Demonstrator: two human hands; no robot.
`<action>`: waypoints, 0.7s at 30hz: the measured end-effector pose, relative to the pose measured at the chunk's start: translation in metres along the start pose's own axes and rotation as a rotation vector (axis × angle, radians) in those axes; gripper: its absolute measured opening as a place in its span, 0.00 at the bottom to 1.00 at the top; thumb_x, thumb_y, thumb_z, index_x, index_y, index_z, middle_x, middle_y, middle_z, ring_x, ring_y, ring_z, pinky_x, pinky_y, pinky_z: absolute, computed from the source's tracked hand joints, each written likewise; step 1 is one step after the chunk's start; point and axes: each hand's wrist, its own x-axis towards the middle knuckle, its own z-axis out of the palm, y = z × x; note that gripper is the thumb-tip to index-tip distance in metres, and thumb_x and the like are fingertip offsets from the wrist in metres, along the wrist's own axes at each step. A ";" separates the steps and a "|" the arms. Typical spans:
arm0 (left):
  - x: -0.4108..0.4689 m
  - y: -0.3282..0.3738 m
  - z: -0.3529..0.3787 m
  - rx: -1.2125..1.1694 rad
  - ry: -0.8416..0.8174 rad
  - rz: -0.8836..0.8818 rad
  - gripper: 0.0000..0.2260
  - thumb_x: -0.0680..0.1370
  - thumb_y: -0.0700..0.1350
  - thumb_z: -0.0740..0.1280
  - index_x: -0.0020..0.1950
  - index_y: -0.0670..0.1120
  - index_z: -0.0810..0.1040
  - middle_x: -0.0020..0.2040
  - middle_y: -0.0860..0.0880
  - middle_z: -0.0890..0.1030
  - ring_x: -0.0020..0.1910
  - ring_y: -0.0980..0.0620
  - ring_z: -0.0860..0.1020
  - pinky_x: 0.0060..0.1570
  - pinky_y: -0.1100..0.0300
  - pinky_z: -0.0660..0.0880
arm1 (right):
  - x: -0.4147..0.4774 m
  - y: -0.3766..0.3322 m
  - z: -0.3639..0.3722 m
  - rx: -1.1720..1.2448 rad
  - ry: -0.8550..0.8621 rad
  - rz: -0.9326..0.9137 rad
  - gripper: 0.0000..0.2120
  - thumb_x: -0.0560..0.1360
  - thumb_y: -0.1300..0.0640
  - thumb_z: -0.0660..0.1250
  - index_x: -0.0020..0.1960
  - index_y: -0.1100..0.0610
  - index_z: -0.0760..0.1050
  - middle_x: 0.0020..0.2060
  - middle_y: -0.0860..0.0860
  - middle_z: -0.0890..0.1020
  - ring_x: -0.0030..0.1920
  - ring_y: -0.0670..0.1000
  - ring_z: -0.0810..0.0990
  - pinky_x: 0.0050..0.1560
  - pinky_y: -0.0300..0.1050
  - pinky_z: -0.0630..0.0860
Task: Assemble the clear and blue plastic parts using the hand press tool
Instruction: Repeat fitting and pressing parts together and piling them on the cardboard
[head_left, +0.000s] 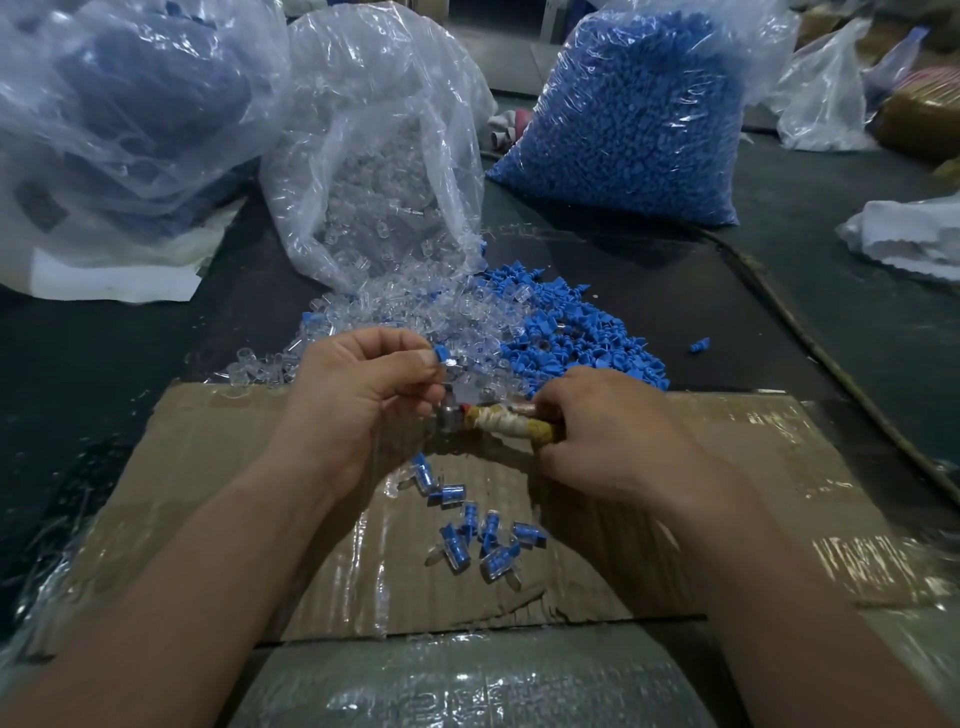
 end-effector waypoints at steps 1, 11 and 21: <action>0.000 0.000 -0.001 -0.003 0.000 0.001 0.07 0.63 0.36 0.67 0.39 0.38 0.75 0.28 0.47 0.79 0.24 0.55 0.77 0.24 0.67 0.75 | 0.001 -0.001 0.002 -0.004 0.028 0.009 0.08 0.69 0.48 0.64 0.45 0.49 0.71 0.39 0.46 0.72 0.43 0.49 0.72 0.44 0.50 0.75; 0.005 -0.006 -0.006 0.045 0.035 0.099 0.08 0.63 0.37 0.66 0.40 0.40 0.75 0.30 0.48 0.81 0.28 0.55 0.79 0.28 0.67 0.75 | 0.000 0.019 -0.003 0.120 0.210 0.059 0.09 0.71 0.54 0.65 0.45 0.49 0.64 0.41 0.46 0.68 0.39 0.45 0.64 0.33 0.36 0.58; 0.000 -0.006 0.001 0.105 0.033 0.205 0.04 0.71 0.32 0.64 0.41 0.40 0.75 0.31 0.49 0.81 0.31 0.56 0.79 0.32 0.67 0.76 | -0.002 -0.001 0.005 0.303 0.280 -0.058 0.12 0.73 0.47 0.65 0.49 0.49 0.62 0.44 0.46 0.67 0.42 0.46 0.65 0.36 0.38 0.60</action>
